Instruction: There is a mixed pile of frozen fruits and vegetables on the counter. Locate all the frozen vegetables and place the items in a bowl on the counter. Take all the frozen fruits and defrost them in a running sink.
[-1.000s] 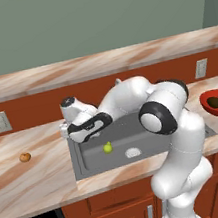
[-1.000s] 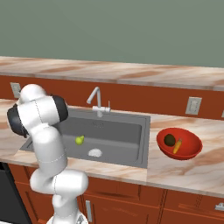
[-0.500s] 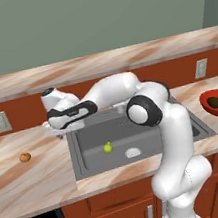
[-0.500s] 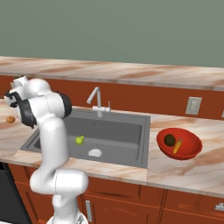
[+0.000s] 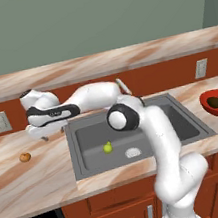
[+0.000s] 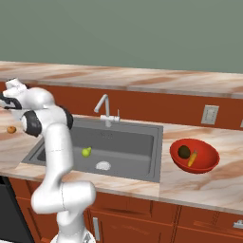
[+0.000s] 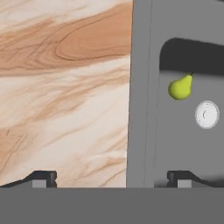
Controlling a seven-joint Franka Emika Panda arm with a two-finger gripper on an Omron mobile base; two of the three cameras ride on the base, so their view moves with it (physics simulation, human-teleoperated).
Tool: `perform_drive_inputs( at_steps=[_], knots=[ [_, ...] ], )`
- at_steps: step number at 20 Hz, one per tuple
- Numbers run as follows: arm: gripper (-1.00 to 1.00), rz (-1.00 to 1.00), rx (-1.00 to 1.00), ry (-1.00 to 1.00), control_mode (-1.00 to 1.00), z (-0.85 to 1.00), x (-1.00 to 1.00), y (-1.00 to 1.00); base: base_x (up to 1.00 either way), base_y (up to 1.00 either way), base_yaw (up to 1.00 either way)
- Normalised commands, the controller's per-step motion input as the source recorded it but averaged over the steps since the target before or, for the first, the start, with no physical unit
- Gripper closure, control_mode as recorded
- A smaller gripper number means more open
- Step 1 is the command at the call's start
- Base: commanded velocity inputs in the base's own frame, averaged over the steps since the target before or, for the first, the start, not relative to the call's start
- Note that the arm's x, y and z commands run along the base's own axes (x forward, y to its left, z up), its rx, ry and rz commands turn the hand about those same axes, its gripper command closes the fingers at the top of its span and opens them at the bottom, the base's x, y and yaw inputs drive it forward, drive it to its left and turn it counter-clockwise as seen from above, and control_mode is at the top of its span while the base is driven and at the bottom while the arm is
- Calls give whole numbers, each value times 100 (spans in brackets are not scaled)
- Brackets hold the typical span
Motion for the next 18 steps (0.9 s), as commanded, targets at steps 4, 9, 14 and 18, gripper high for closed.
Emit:
perform_drive_inputs(
  at_steps=[4, 9, 14, 18],
  knots=[
    [-100, 17, 2, 8, -100, -18, 47, 57, 0, 0, 0],
    [-100, 8, 16, 5, -100, -36, 24, 47, 0, 0, 0],
    [-100, 26, 44, 23, -100, -19, 7, 27, 0, 0, 0],
    [-100, 19, 28, 25, -100, 0, 0, 26, 0, 0, 0]
  ],
)
